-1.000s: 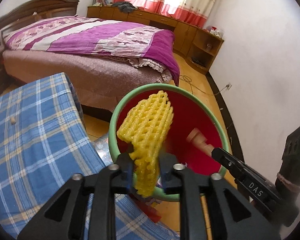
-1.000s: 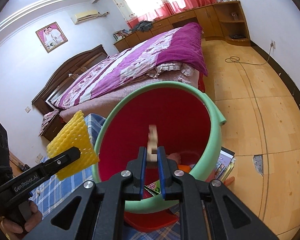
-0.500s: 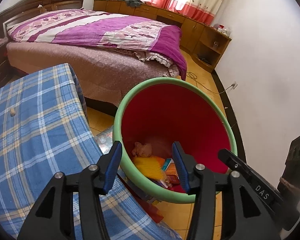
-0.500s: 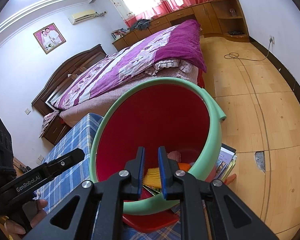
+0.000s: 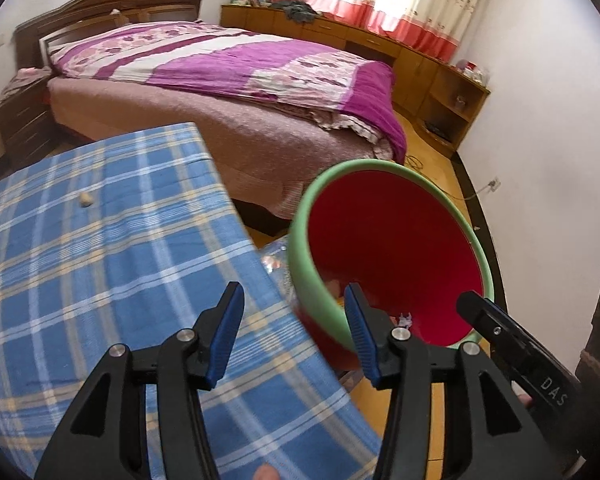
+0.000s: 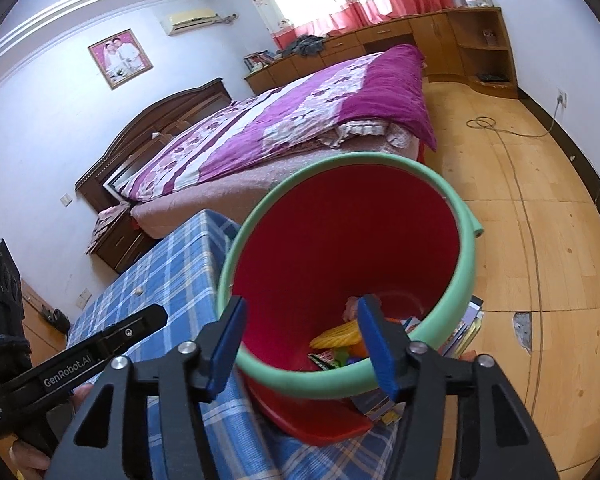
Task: Collect trash
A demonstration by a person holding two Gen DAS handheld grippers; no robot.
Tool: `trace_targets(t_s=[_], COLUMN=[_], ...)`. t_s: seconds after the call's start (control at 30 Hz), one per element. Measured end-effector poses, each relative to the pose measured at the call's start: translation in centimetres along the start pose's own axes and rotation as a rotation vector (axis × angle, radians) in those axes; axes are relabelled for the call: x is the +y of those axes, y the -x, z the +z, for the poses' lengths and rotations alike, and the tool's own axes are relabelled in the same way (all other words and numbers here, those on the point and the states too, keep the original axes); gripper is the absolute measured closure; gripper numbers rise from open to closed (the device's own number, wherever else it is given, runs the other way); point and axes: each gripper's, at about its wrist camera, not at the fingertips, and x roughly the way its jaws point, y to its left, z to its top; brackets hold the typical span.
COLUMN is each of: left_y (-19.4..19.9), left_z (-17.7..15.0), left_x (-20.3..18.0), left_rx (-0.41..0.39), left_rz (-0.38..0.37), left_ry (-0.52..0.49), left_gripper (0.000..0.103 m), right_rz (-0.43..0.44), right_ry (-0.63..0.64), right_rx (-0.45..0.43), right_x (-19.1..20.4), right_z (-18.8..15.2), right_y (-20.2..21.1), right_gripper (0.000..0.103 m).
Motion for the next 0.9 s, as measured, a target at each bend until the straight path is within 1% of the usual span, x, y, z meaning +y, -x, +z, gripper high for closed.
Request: trace_targets(t_s=[0.13, 0.2, 0.47, 0.77, 0.87, 0.9], left_y=[1.5, 2.3, 5.2, 8.9, 10.2, 10.6], left_z=[-0.5, -0.8, -2.1, -4.1, -4.8, -5.0], left_x=[1.3, 1.9, 4.4, 6.9, 7.7, 8.0], left_rx=[-0.018, -0.028, -0.055, -0.118, -0.133, -0.139], left_rz=[0.03, 0.048, 0.108, 0.193, 0.218, 0.228], left_ry=[0.021, 0.029, 0.063, 0.089, 0.108, 0.113], left_gripper=[0.051, 0.051, 0.051, 0.051, 0.051, 0.051], right_rz=[0.002, 0.004, 0.026, 0.053, 0.063, 0.067], right_ry=[0.022, 0.034, 0.091, 0.169, 0.193, 0.201], right_rx=[0.0, -0.002, -0.006, -0.014, -0.015, -0.016], right_x=[1.3, 2.1, 5.2, 8.9, 10.0, 10.3], right_z=[-0.4, -0.7, -1.8, -3.3, -4.0, -4.2], right_y=[0.6, 0.9, 2.2, 3.8, 4.2, 4.4], right_gripper=[0.033, 0.031, 0.029, 0.026, 0.024, 0.021])
